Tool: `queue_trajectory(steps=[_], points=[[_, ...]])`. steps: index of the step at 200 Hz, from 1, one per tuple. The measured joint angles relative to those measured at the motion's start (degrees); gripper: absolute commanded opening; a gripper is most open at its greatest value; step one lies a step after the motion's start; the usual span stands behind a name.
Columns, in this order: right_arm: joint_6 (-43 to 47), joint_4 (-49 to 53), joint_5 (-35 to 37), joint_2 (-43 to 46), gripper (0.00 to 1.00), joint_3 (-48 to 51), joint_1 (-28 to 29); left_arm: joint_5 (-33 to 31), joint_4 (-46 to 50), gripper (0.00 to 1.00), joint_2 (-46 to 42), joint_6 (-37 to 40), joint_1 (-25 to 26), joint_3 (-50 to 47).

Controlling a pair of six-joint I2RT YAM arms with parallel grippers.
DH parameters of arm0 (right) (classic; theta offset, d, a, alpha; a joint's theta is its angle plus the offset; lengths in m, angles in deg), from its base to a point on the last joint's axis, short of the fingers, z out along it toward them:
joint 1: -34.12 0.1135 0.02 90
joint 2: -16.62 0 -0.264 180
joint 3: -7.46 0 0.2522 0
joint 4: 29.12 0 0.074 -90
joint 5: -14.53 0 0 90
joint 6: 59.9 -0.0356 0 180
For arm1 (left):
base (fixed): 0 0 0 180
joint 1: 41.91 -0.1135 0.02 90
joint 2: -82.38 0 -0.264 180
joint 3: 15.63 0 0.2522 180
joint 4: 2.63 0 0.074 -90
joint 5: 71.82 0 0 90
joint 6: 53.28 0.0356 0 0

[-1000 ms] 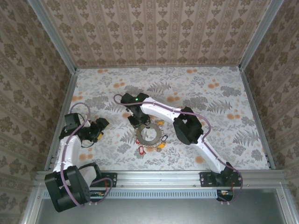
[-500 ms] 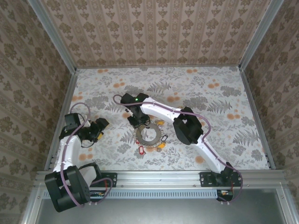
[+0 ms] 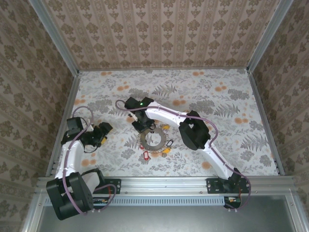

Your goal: Put the keys on the keyring

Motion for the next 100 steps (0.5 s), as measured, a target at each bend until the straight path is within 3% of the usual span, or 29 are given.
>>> queue_trajectory(steps=[46, 100], points=[[1.49, -0.13, 1.88, 0.00, 0.14, 0.87, 0.00, 0.07, 0.00, 0.72, -0.11, 0.00, 0.04, 0.00], [2.84, -4.28, 1.88, 4.02, 0.00, 6.56, -0.07, 2.78, -0.98, 0.71, -0.42, 0.48, 0.20, 0.02]])
